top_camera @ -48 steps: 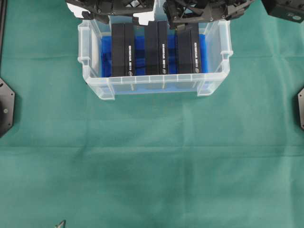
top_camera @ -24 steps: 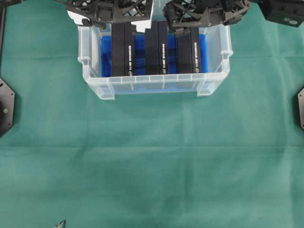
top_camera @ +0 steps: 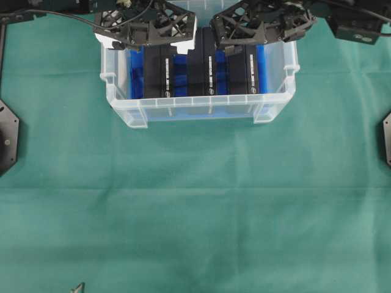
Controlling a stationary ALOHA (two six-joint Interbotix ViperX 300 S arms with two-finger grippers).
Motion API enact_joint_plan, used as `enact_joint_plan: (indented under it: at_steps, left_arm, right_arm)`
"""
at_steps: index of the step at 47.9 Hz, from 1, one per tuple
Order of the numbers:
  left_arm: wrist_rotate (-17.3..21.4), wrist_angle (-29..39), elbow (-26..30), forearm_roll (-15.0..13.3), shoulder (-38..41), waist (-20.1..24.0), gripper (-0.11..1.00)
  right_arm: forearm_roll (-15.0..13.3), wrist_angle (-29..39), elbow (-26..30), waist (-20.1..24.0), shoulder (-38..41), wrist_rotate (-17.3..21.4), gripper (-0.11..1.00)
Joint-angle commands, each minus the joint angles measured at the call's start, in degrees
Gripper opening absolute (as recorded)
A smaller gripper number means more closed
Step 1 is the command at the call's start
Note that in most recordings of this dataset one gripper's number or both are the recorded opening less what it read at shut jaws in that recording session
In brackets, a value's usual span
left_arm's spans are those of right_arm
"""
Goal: Take the box out of the case with both arms.
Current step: 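Close left gripper on left box, right gripper on right box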
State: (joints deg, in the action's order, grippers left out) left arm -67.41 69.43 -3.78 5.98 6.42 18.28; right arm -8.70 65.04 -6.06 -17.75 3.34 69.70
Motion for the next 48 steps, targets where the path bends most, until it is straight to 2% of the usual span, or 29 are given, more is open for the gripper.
enact_joint_plan:
  at_steps: [1, 29, 48]
  left_arm:
    - [-0.2, -0.4, -0.1, 0.3, -1.0, -0.2, 0.89]
    - [-2.5, -7.0, -5.1, 0.1, 0.0, -0.2, 0.89]
    - [-3.1, -7.2, -7.3, -0.1, 0.2, -0.1, 0.89]
  right_arm:
    - [-0.3, -1.1, 0.0, 0.2, -0.3, 0.1, 0.96]
    - [-0.1, -5.0, -3.9, 0.1, 1.8, 0.3, 0.96]
    - [0.4, -5.4, -4.1, 0.1, 3.2, 0.4, 0.96]
